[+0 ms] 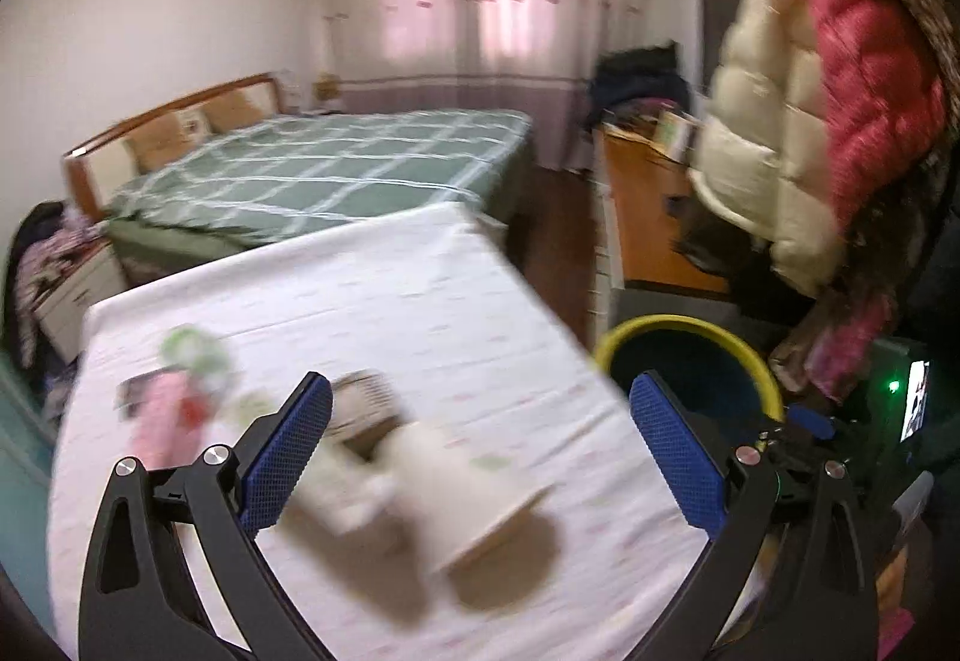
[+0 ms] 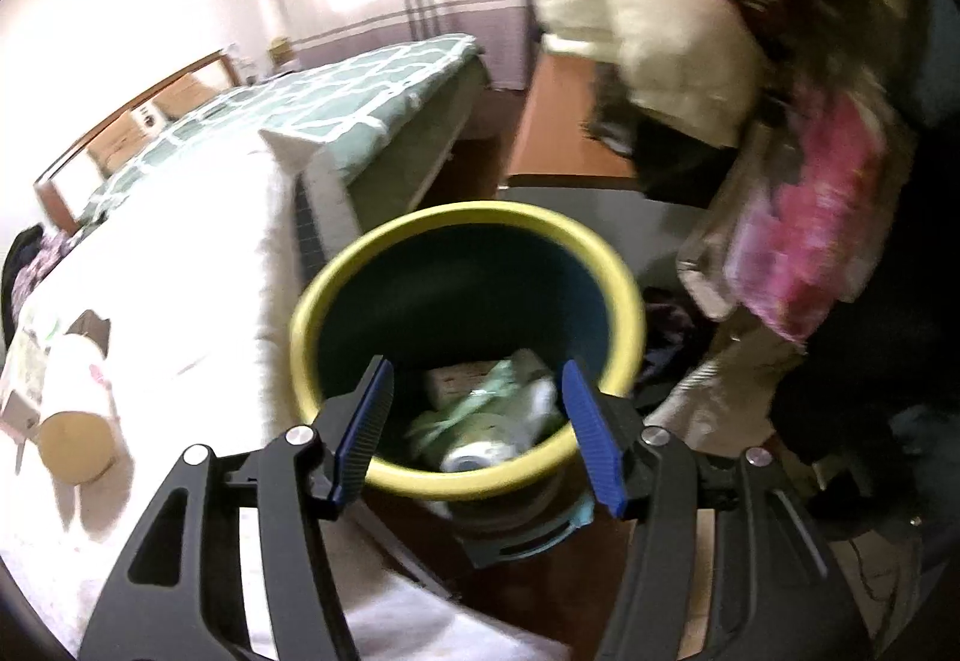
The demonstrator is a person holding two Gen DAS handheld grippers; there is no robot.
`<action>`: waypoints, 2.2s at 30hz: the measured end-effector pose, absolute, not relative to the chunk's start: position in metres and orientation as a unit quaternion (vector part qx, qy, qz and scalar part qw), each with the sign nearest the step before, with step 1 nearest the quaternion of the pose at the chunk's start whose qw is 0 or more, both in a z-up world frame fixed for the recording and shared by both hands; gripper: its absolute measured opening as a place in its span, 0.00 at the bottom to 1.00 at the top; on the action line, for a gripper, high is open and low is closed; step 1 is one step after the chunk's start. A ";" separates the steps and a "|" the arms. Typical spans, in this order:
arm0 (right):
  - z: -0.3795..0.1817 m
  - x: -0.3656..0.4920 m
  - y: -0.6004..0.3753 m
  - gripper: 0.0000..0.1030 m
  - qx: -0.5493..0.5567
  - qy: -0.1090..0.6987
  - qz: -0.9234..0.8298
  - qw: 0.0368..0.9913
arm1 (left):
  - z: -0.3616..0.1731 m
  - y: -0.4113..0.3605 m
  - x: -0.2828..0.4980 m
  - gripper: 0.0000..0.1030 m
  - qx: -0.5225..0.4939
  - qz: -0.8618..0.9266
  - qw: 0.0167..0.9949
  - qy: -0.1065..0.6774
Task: Collect trash
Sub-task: 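Move the right gripper to the table and grasp the white paper cup, then carry the paper cup over the yellow bin and open the right gripper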
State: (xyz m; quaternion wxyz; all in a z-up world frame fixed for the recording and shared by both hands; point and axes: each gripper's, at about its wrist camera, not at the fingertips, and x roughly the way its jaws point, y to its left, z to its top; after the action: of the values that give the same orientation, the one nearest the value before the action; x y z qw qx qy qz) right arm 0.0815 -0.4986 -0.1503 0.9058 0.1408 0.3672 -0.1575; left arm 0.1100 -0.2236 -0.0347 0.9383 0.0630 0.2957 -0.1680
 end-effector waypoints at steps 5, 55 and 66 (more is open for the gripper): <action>-0.145 0.096 -0.453 0.55 0.120 0.372 -0.110 0.914 | -0.033 -0.149 0.096 0.95 0.042 -0.097 0.951 0.290; -0.146 0.170 -0.290 0.69 0.023 0.423 0.062 0.904 | -0.056 -0.018 0.080 0.95 -0.037 0.012 0.954 0.298; -0.138 0.165 -0.317 0.62 0.070 0.412 0.053 0.907 | -0.064 -0.026 0.084 0.95 -0.034 -0.001 0.951 0.308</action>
State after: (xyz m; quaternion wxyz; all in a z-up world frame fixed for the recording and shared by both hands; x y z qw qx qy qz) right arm 0.1654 -0.3169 -0.1378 0.9069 0.0700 0.4122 0.0525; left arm 0.0840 -0.0259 -0.0643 0.9509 -0.0343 0.3077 -0.0006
